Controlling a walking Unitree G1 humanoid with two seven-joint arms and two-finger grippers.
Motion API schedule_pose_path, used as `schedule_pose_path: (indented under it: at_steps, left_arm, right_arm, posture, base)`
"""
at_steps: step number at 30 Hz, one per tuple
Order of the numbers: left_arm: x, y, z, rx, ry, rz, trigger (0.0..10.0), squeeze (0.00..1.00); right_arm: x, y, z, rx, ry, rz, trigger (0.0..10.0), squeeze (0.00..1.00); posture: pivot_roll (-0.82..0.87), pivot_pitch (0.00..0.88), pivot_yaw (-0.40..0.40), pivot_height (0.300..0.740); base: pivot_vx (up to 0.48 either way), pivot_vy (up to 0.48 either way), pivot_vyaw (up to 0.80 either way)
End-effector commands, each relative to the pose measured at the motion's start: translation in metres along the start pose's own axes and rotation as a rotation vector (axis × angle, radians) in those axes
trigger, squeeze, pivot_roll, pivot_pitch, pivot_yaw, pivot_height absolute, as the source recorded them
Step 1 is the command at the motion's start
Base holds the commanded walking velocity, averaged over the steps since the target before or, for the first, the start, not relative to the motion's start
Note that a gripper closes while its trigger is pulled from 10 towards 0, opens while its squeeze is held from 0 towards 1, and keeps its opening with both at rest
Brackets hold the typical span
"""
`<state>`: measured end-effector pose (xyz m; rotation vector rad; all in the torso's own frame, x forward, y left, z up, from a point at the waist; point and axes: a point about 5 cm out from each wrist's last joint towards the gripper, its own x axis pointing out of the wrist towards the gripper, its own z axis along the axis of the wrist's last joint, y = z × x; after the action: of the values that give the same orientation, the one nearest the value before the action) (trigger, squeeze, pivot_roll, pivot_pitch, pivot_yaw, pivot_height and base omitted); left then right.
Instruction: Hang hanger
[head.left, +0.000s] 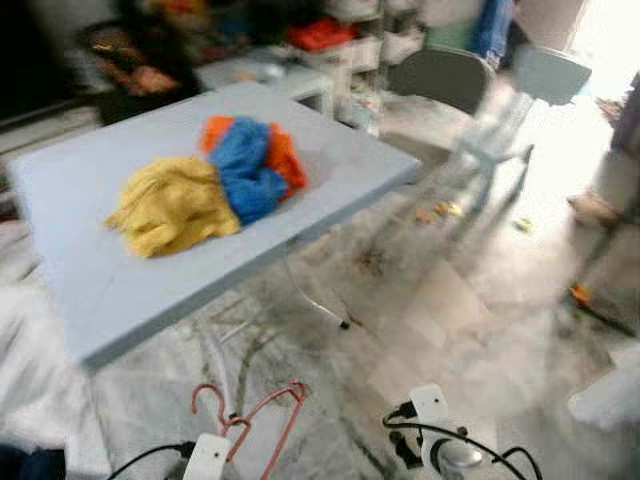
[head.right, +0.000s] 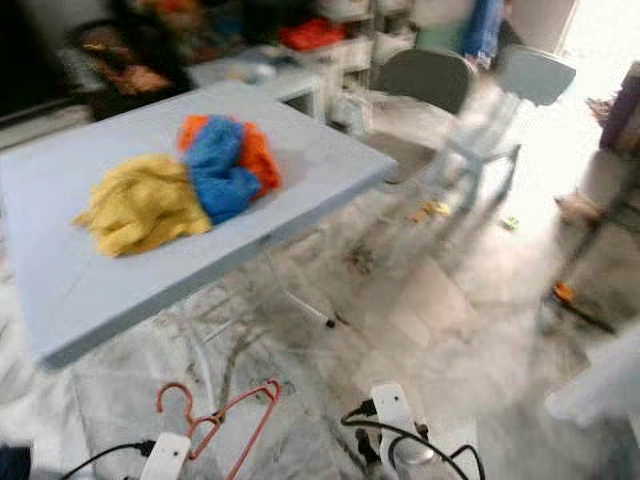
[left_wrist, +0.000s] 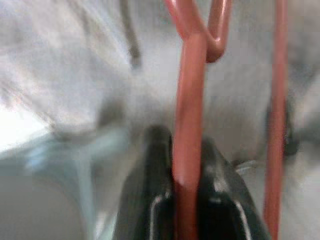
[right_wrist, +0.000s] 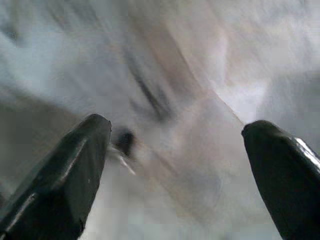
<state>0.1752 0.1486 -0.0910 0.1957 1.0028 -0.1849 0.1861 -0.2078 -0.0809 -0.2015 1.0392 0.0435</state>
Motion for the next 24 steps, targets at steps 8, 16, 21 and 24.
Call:
schedule_pose_path:
  at_steps: [8,16,21,24]
  left_arm:
    - [-0.004,0.013,-0.016,-0.025,0.026,0.023,10.0,0.0]
    - [-0.004,0.013,-0.016,-0.08,0.02,0.022,10.0,0.0]
    - [-0.004,0.012,-0.016,-0.122,0.017,0.031,10.0,0.0]
    - [-0.004,0.012,-0.016,-0.144,0.015,0.028,10.0,0.0]
  right_arm:
    - [0.003,0.017,0.026,0.102,-0.067,0.038,10.0,0.0]
    - [0.003,0.003,0.033,0.273,-0.069,-0.022,10.0,0.0]
    - [0.002,-0.002,0.036,0.282,-0.077,-0.04,10.0,0.0]
    - [0.002,-0.002,0.037,0.265,-0.083,-0.039,10.0,0.0]
  posture:
    - [-0.08,0.0,0.08,0.74]
    - [-0.04,0.0,0.039,0.74]
    - [-0.03,0.0,0.019,0.74]
    - [-0.02,0.0,0.014,0.74]
  base:
    - [0.0,0.0,0.0]
    - [0.0,0.0,0.0]
    - [0.0,0.0,0.0]
    - [0.0,0.0,0.0]
